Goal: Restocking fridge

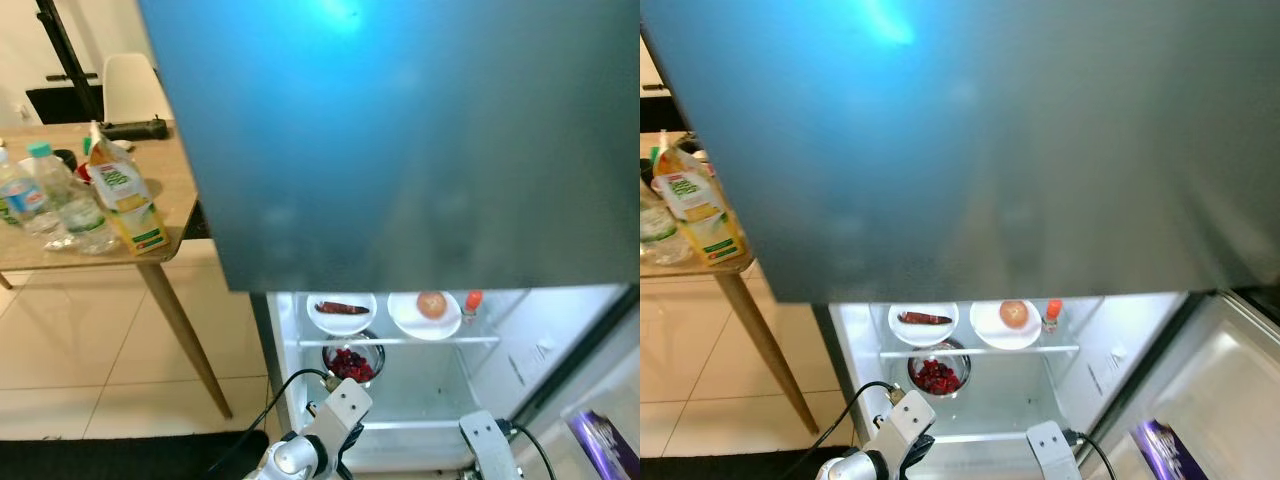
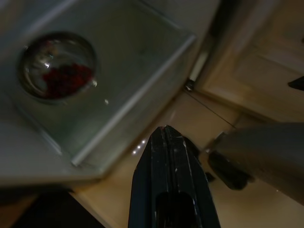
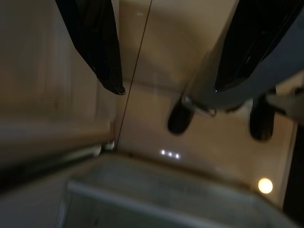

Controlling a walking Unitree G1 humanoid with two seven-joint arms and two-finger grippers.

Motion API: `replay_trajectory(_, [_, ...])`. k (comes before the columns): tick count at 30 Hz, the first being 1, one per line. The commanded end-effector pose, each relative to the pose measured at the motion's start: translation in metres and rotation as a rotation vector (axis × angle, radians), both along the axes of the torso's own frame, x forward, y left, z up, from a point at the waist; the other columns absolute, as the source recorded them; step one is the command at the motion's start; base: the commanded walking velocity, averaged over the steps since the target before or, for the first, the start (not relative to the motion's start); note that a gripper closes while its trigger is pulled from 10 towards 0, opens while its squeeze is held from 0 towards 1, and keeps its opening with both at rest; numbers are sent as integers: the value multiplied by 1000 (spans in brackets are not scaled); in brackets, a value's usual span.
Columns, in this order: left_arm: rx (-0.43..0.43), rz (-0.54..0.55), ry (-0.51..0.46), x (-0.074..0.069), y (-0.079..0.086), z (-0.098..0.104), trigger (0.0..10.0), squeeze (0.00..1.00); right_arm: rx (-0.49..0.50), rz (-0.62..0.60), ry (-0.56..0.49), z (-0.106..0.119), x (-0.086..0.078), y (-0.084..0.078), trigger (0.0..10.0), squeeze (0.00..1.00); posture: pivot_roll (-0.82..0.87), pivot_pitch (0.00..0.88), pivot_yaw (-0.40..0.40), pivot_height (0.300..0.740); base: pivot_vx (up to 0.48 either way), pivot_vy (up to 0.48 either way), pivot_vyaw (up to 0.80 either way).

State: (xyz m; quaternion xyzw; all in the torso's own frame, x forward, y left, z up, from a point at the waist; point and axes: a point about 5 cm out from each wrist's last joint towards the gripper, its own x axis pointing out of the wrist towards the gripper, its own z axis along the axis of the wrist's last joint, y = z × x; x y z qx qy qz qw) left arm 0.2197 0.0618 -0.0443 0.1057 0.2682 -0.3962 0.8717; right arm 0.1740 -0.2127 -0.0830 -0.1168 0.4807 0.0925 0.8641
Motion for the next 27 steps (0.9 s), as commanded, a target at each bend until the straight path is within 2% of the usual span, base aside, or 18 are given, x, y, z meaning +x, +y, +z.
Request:
replay_trajectory(1, [18,15,21,-4,6,-4,10000,0,-15,1,22,-1,-4,-3,10000,0,-99,0,-16,735,-431,0,0])
replay_trajectory(3, [21,30,27,-4,9,-5,10000,0,-18,0,32,-3,-7,-4,10000,0,-100,0,-15,735,-424,0,0])
replay_trajectory(7, [30,143,79,-6,32,-12,10000,0,-25,-3,78,-9,-21,-5,10000,0,-99,0,-15,735,-407,0,0])
replay_trajectory(14, [38,245,129,-11,53,-18,10000,0,-28,-3,97,-10,-26,-6,10000,0,-101,0,-19,735,-384,0,0])
replay_trajectory(17, [62,320,179,-20,69,-26,10000,0,-34,-5,111,-11,-30,-8,10000,0,-101,0,-18,735,-371,0,0])
replay_trajectory(22, [74,359,207,-26,77,-30,10000,0,-39,-8,118,-12,-32,-9,10000,0,-101,0,-18,735,-370,0,0])
replay_trajectory(24, [77,427,251,-34,87,-35,10000,0,-49,-14,128,-13,-35,-11,10000,0,-103,0,-16,735,-371,0,0])
replay_trajectory(25, [77,427,251,-34,87,-35,10000,0,-49,-14,128,-13,-35,-11,10000,0,-103,0,-16,735,-371,0,0])
replay_trajectory(27, [59,520,297,-41,96,-38,10000,0,-82,-14,142,-14,-39,-14,10000,0,-102,0,-16,735,-369,0,0])
